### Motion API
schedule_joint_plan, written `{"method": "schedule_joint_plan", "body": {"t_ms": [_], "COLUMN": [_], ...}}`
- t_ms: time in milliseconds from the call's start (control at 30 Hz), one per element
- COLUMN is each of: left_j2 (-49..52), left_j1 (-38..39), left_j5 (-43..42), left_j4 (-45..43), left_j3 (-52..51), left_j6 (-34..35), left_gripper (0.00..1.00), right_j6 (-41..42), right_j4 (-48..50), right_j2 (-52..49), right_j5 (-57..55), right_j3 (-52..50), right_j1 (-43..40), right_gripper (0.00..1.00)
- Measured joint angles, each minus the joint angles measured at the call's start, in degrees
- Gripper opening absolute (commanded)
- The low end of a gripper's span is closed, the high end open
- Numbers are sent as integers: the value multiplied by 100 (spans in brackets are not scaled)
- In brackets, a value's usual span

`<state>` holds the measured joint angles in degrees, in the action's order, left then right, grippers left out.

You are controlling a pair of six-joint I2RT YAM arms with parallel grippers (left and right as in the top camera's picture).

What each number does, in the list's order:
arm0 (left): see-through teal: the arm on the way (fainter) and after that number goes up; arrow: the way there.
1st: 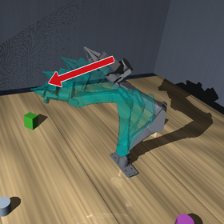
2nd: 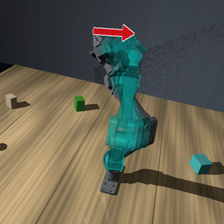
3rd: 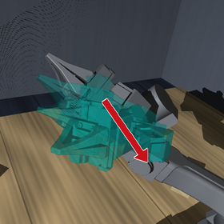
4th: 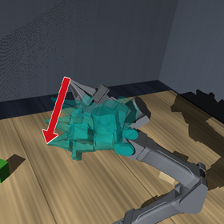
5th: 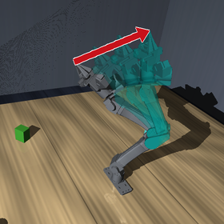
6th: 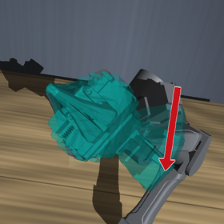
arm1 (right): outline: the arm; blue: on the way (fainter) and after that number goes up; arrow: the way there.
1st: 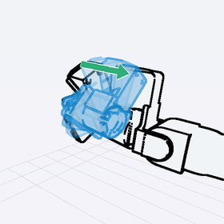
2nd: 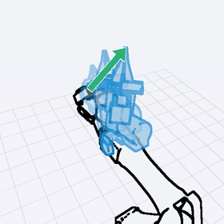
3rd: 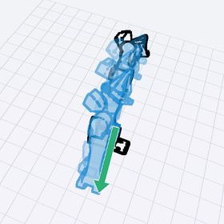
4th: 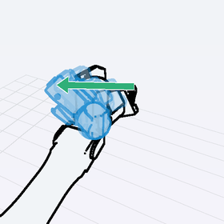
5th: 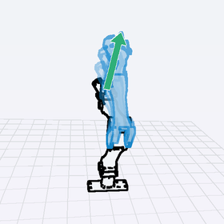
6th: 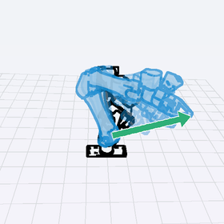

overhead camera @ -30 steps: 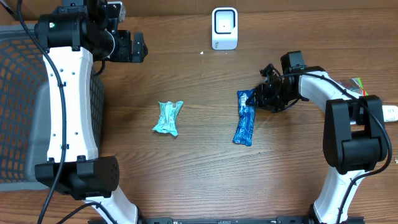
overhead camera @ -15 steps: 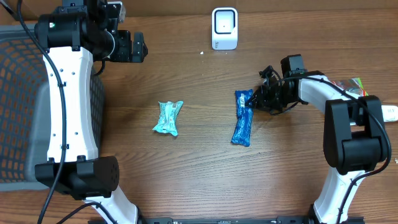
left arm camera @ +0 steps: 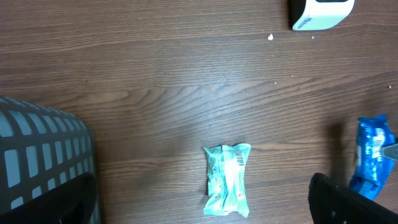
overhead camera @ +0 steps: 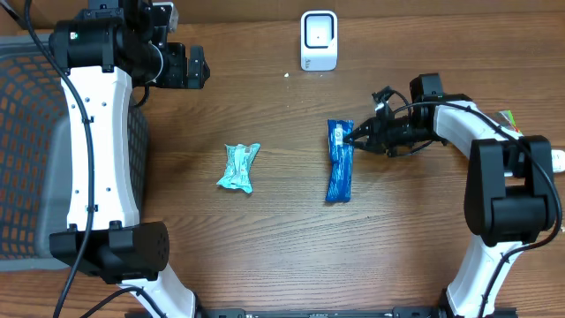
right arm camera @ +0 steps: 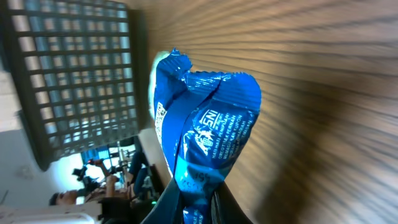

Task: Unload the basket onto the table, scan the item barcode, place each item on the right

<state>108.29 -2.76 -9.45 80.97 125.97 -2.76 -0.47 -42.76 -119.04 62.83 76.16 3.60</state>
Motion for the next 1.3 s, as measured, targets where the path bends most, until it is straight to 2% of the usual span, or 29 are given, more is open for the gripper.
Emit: {"method": "schedule_joint_plan", "body": {"t_ms": [367,567,767,967,1133,1267,1300], "left_j2": [0,0,0,0,-2,0,0], "left_j1": [0,0,0,0,0,0,0], "left_j5": [0,0,0,0,0,0,0], "left_j4": [2,0,0,0,0,0,2], "left_j3": [0,0,0,0,0,0,0], "left_j6": [0,0,0,0,0,0,0], "left_gripper": [100,100,100,99,99,100,99], "right_j6": [-35,367,763,1104,1578,1910,1978], "right_j4": [-363,-391,-378,-63,192,557,887], "right_j2": [1681,2568,3091,3189,3189,3189,3185], "right_j5": [341,-81,-560,-798,-1722,-3375,-4098], "right_j3": [142,153,153,153,153,153,153], "right_j1": [24,55,293,549,828,1342,1554], "right_gripper": [4,4,4,4,4,4,4]}}
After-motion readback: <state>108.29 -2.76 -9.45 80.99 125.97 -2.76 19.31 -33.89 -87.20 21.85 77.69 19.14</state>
